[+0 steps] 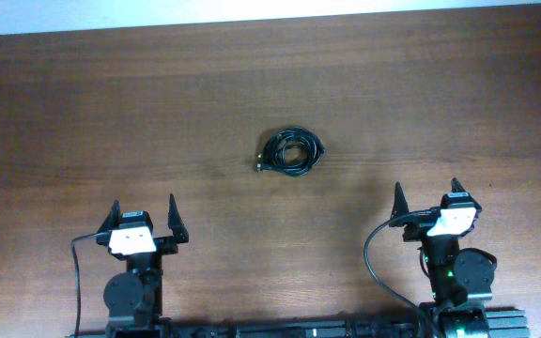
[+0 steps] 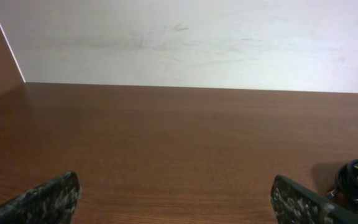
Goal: Untangle cables
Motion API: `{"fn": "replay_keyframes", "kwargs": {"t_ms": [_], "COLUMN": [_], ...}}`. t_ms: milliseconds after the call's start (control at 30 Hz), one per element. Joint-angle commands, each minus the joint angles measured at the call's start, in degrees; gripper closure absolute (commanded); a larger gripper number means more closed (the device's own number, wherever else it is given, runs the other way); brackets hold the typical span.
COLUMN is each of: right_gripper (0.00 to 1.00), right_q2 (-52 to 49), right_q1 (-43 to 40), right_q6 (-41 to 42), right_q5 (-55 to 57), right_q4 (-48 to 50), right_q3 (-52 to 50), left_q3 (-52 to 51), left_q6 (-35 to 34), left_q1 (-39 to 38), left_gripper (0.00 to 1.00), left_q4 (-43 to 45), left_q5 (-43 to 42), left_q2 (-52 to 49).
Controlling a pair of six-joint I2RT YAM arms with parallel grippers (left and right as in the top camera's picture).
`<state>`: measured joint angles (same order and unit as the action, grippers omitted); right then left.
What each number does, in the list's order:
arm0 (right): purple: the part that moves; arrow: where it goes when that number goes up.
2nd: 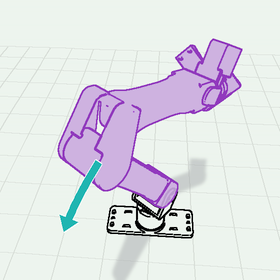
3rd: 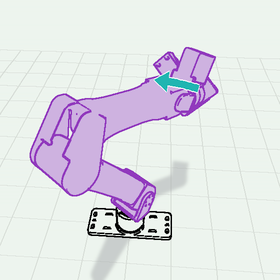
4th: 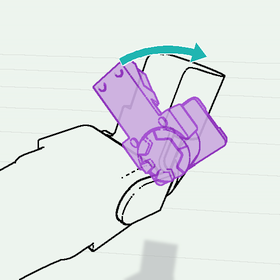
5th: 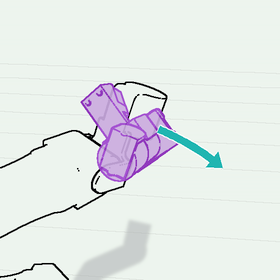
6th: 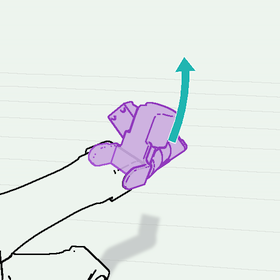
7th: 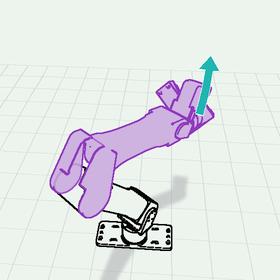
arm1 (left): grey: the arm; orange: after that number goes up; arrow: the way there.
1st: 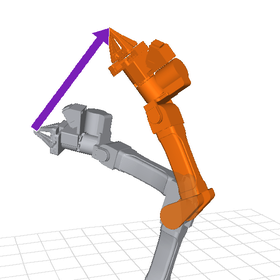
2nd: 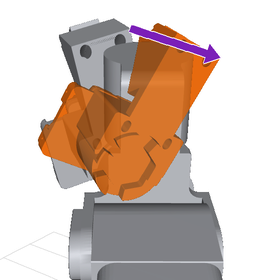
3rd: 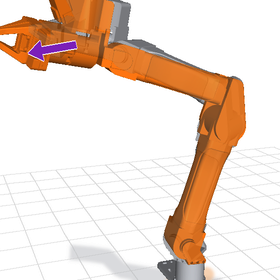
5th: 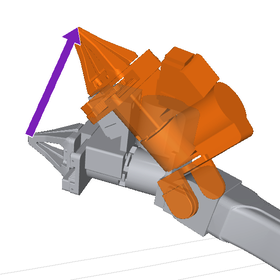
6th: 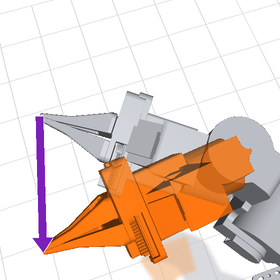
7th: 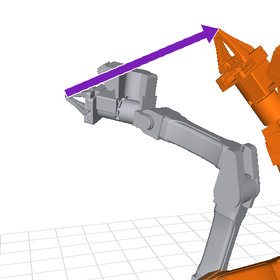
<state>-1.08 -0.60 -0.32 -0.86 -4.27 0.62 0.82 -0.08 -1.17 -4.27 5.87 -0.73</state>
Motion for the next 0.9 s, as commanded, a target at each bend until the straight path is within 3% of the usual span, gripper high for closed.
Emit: {"fn": "replay_keyframes", "kwargs": {"t_ms": [0,867], "right_gripper": [0.01,0.01], "right_q2": [-0.31,-0.31], "right_q1": [0.37,0.33], "right_q6": [-0.28,0.87], "right_q5": [0.70,-1.77], "right_q4": [-0.33,1.20], "right_q3": [-0.31,-0.31], "left_q3": [-0.31,-0.31], "left_q6": [-0.57,-0.57], "left_q1": [-0.17,-0.17], "left_gripper": [0.02,0.02], "left_q4": [0.13,0.13], "left_q5": [0.39,0.39], "left_q2": [0.37,0.39]}}
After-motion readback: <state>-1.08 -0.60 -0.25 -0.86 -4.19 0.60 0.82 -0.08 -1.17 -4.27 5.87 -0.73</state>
